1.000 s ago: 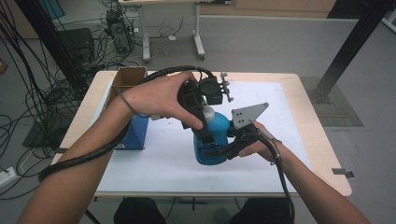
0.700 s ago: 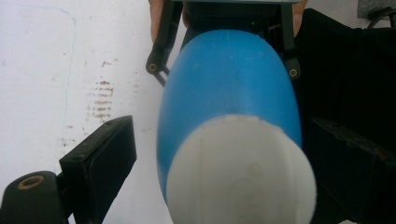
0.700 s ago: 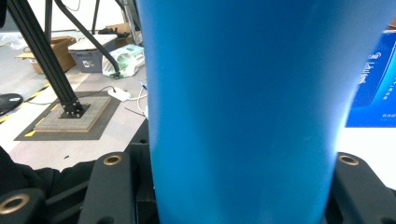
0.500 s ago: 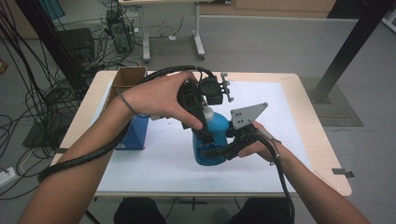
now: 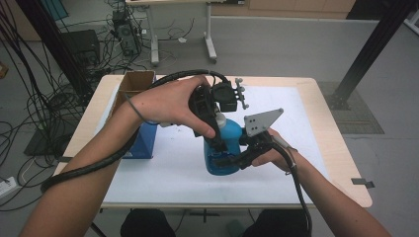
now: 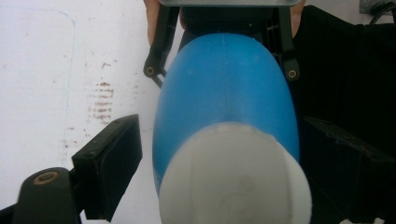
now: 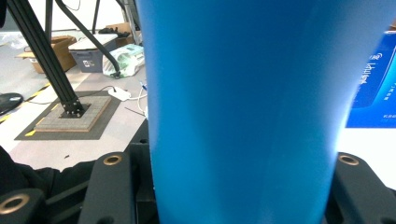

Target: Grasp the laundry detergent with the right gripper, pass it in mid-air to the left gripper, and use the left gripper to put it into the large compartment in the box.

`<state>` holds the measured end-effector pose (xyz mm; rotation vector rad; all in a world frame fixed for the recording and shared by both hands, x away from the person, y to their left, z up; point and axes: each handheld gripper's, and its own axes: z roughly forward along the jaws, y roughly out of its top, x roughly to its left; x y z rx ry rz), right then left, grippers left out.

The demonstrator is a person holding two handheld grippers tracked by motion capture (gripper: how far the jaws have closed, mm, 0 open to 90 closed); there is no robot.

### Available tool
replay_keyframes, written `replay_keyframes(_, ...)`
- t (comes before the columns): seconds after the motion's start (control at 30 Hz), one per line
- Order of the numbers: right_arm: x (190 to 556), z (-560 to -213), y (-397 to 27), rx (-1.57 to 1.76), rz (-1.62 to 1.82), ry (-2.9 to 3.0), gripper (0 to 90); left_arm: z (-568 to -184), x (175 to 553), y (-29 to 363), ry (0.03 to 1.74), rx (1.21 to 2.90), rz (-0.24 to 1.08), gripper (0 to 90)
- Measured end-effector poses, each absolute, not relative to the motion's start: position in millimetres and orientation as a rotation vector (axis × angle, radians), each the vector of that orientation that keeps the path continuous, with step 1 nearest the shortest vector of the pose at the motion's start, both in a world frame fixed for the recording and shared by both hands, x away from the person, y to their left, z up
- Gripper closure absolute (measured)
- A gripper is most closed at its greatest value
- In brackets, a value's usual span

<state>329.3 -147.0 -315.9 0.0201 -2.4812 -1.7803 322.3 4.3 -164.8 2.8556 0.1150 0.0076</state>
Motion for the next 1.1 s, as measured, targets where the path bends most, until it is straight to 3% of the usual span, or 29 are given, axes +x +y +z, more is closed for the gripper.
replay_keyframes(1.1, 328.8, -316.2, -147.3, 0.029, -1.782, -2.483, 43.4, -161.8, 321.4, -1.2, 0.099, 2.89, 0.018, 37.3)
